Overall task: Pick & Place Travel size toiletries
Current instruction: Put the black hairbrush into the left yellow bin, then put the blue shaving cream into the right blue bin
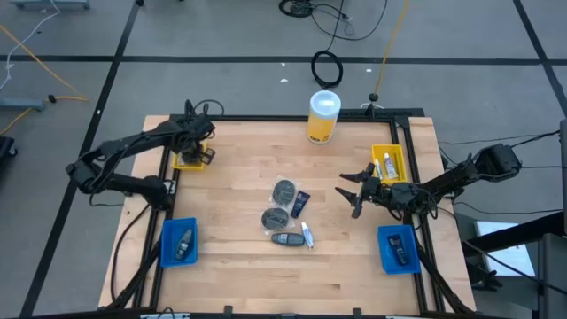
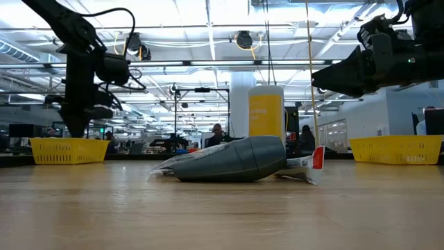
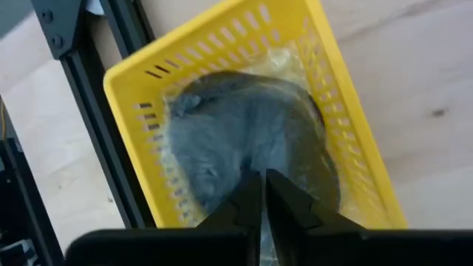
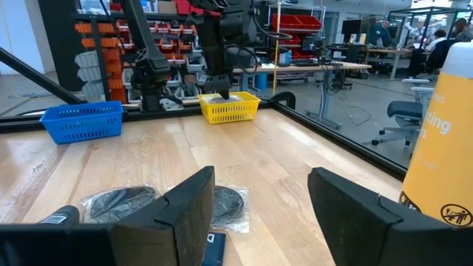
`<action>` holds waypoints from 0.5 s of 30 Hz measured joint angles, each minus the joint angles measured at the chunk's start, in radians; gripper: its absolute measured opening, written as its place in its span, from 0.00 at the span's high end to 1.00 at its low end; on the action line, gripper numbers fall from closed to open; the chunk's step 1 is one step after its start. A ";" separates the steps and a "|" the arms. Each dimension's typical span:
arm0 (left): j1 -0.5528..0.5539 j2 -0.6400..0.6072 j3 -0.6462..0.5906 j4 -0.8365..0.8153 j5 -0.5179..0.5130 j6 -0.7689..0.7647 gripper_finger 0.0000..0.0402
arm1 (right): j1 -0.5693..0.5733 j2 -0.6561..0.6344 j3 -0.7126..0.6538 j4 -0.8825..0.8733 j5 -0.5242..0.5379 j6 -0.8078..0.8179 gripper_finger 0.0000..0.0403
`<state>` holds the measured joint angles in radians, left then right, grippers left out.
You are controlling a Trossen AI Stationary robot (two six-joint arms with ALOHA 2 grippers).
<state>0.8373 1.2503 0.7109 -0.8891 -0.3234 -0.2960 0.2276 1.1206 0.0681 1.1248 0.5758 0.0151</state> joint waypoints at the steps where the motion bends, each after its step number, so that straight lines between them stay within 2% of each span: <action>1: 0.000 0.000 0.000 0.001 0.000 0.004 0.95 | 0.000 0.000 0.000 0.000 0.000 0.000 0.48; 7: 0.000 -0.002 0.000 0.027 -0.032 0.047 0.99 | 0.000 0.000 0.000 0.000 0.000 0.000 0.48; 11: -0.021 -0.030 0.000 0.040 -0.001 0.044 0.98 | 0.000 0.000 0.000 0.000 0.000 -0.002 0.48; 15: -0.102 -0.077 0.000 0.138 0.055 0.035 0.99 | 0.000 0.000 0.000 0.000 0.000 -0.003 0.48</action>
<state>0.7357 1.1736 0.7105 -0.7512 -0.2686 -0.2614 0.2276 1.1206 0.0677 1.1248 0.5758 0.0116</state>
